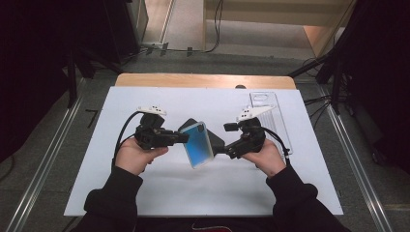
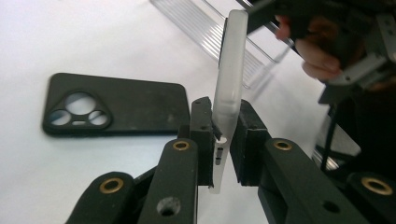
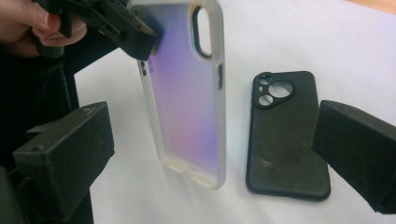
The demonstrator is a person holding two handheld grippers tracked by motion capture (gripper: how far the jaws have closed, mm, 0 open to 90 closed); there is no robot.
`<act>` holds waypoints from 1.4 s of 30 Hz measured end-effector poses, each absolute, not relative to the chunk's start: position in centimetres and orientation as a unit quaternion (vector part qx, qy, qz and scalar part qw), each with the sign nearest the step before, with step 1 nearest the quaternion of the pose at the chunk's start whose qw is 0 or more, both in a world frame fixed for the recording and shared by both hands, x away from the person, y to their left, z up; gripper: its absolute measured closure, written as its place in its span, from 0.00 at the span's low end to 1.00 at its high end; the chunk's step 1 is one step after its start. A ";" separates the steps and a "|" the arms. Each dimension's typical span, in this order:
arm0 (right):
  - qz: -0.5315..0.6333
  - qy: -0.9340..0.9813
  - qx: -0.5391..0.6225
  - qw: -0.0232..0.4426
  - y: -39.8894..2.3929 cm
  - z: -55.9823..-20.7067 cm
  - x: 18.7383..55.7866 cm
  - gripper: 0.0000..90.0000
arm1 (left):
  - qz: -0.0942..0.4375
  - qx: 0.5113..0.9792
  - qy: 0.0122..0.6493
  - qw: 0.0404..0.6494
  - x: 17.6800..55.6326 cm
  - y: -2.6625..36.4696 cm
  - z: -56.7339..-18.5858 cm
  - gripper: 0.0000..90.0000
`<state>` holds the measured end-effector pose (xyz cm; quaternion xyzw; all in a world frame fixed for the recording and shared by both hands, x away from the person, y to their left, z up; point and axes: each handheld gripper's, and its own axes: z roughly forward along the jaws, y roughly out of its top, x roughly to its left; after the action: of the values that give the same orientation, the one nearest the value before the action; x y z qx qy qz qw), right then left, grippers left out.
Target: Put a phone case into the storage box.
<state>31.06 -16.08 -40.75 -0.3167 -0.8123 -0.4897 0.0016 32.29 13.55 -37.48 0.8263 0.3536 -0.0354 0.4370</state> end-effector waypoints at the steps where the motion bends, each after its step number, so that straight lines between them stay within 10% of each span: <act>1: -0.489 -0.811 -0.321 0.000 -16.0 -40.8 31.0 0.00 | -0.031 0.825 0.354 0.440 32.2 13.6 -37.4 0.90; 42: -0.464 -0.789 -0.393 -0.091 -10.0 -43.3 29.2 0.04 | -0.027 0.812 0.416 0.408 31.5 11.3 -37.6 0.90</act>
<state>29.25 -9.95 -43.27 -0.3927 -0.7891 -0.4636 -0.0906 31.45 11.31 -37.62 0.8121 0.4159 -0.0267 0.4084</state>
